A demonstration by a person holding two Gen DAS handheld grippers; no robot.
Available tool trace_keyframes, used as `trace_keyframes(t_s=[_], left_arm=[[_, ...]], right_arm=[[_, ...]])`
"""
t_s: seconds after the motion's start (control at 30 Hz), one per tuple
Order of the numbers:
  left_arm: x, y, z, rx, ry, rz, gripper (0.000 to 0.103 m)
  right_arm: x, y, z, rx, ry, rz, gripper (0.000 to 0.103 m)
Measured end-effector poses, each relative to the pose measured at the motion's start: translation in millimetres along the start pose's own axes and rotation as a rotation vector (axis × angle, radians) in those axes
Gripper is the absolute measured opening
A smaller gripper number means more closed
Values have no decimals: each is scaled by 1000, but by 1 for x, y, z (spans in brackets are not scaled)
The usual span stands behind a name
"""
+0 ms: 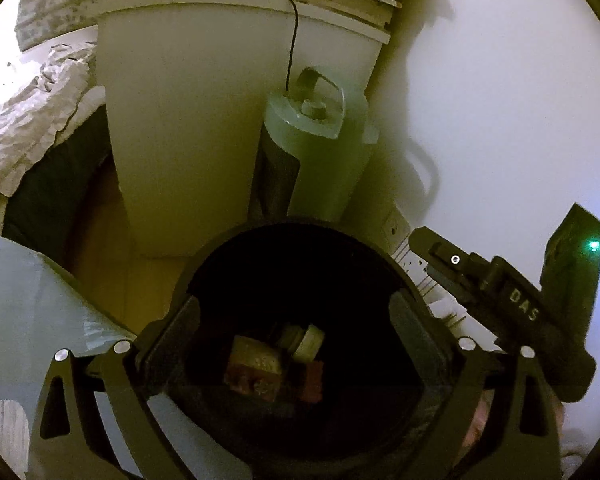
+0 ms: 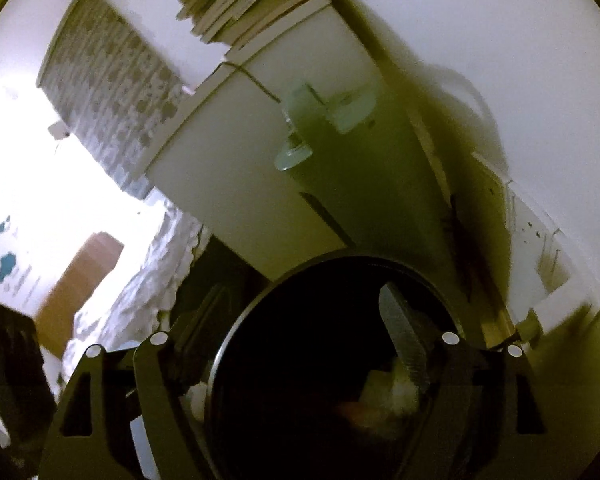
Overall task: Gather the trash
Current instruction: 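Grasp the orange snack bag with the left tool while the right tool grasps the white fluffy item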
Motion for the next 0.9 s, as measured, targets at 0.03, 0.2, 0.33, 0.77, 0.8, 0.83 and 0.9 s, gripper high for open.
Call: trace_keyframes(t_s=[0.03,0.2,0.33,0.77,0.8,0.83,0.9], left_arm=[[-1,0,-3,0,-3,-4,95],[-7,5,-26,-4,-34,-37,96],[-11,15,-60,-19,-75,-61,96],[25,150,-230,-299,-199,-246,98],[32,159,-241,-325,-196,-251,98],[43,169,-254,-357,-190,-256,98],[61,188,-276,-411,-172,-267,98]], right_arm=[[-1,-1,0,4,-3,5,77],[0,-3,3,15,7,19,77],[4,2,7,12,20,14,79],[53,98,14,-160,99,-283,79],[57,106,13,-178,109,-302,79],[63,115,12,-201,121,-325,79],[76,132,9,-265,167,-361,79]])
Point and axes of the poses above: each gripper's, at about its wrist camera, not at the fingertips, and z roughly the way its jaws point, y to its left, x to its underside, the point moved 1 cm from there along z, roughly the way its jaws point, and after that the axes turned 12 degrees about -y, right-handed, at the moved point
